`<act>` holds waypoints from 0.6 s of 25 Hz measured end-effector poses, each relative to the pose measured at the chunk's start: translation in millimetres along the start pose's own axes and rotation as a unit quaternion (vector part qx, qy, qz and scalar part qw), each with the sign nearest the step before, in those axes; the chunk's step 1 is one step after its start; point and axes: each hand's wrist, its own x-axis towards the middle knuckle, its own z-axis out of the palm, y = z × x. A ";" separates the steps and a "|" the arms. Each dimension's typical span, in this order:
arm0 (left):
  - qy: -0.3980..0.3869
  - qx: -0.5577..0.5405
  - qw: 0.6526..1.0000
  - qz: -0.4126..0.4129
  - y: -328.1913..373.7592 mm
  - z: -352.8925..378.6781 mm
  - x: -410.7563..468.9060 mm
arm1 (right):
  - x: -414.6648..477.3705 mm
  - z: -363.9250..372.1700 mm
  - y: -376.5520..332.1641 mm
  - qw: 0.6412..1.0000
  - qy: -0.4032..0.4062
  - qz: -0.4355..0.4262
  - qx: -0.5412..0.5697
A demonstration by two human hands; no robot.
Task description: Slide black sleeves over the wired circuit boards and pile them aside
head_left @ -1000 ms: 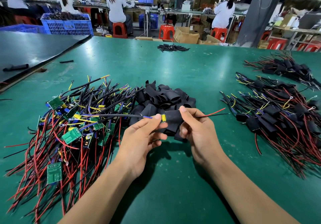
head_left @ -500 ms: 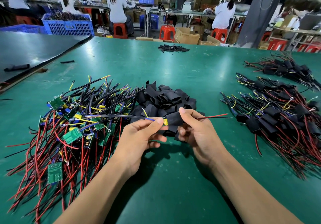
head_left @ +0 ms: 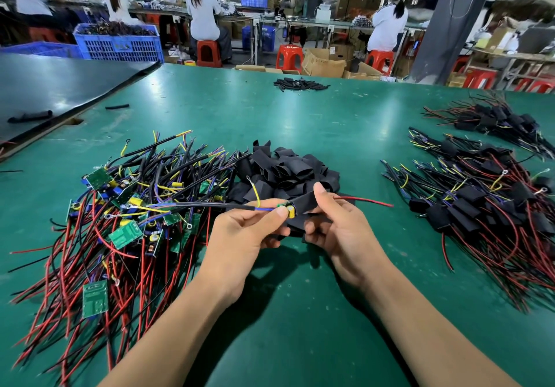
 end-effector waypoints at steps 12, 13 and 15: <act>0.041 -0.102 0.990 -0.083 4.1 8.5 0.0 | -6.9 13.0 3.6 0.999 -0.013 -0.007 0.052; 0.032 -0.132 0.983 -0.122 5.9 8.1 0.7 | -7.7 13.5 3.2 0.998 -0.024 -0.015 0.064; 0.023 -0.158 0.973 -0.166 7.7 6.2 1.9 | -8.4 10.8 2.4 0.996 -0.052 -0.029 0.067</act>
